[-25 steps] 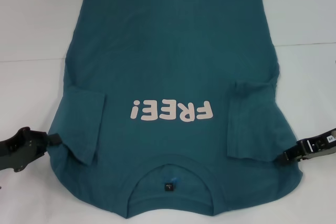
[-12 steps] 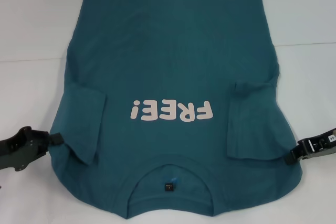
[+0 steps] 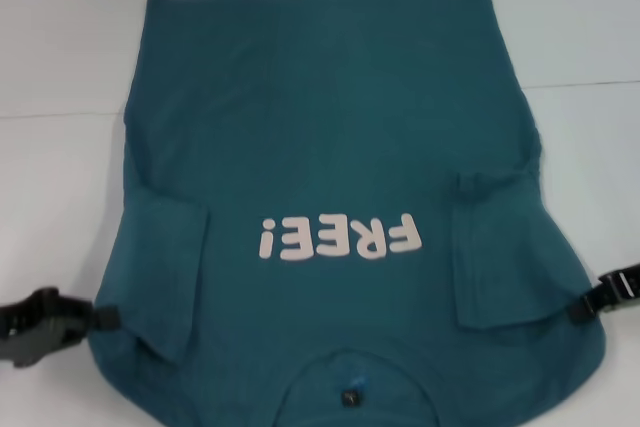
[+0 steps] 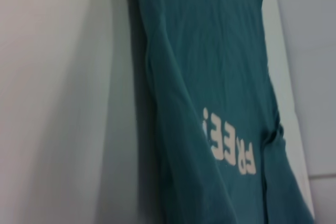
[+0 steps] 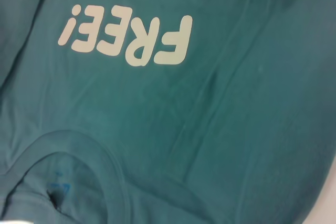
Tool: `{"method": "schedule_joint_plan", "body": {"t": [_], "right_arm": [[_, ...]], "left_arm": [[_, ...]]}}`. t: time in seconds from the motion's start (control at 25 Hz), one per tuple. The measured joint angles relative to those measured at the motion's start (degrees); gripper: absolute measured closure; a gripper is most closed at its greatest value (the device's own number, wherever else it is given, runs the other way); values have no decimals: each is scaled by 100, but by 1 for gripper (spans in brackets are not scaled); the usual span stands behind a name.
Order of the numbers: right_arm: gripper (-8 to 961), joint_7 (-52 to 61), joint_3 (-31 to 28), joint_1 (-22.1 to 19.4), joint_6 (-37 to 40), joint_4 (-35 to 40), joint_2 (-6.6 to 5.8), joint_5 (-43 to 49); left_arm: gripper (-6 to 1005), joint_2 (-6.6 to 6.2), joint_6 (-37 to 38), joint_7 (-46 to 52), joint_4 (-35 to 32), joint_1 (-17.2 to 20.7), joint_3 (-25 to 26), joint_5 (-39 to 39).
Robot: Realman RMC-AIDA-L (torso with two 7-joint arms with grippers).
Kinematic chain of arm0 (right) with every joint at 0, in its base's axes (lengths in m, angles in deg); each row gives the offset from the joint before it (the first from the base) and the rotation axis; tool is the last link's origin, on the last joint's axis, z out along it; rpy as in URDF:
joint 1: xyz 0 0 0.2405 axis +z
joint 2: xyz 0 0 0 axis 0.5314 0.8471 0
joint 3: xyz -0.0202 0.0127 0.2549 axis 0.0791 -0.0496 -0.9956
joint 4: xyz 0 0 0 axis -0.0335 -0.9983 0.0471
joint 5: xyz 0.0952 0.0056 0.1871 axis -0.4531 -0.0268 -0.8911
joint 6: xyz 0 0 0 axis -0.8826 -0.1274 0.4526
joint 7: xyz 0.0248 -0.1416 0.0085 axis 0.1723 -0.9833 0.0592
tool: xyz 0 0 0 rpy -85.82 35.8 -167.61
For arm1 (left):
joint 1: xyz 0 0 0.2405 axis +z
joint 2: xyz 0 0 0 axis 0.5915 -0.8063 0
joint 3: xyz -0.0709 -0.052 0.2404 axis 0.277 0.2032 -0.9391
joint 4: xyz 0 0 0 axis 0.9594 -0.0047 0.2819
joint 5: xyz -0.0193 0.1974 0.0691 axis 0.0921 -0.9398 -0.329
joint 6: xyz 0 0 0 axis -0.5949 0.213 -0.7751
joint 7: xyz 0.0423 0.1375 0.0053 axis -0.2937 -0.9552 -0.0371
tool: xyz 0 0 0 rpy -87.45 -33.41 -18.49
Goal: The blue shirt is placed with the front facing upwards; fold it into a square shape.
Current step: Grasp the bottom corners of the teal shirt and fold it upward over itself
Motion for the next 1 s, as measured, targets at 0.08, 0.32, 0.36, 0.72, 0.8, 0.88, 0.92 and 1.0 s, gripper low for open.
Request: {"method": "schedule_joint_plan", "body": {"t": [0.08, 0.32, 0.36, 0.72, 0.8, 0.88, 0.92, 1.0], "right_arm": [[914, -32, -4, -57, 247, 93, -17, 11], [914, -39, 6, -316, 830, 504, -8, 22], [914, -47, 29, -364, 937, 560, 5, 25], [914, -187, 153, -635, 1334, 759, 124, 36], [914, -202, -1, -601, 1290, 740, 123, -1], [913, -239, -262, -513, 1246, 731, 103, -105], [913, -264, -414, -461, 1242, 727, 86, -190], [913, -284, -701, -371, 1241, 719, 24, -412]], "left_arm": [[966, 21, 197, 47, -138, 66, -20, -144], [966, 44, 917, 95, -497, 319, -29, -378], [966, 45, 1038, 94, -545, 368, -32, -383], [966, 97, 1519, 8, -706, 590, -7, -774], [966, 94, 1574, -51, -705, 552, 10, -678], [966, 64, 1628, -78, -668, 442, 18, -455], [966, 47, 1646, -80, -643, 391, 18, -346], [966, -25, 1706, -47, -515, 196, 19, -81]]}}
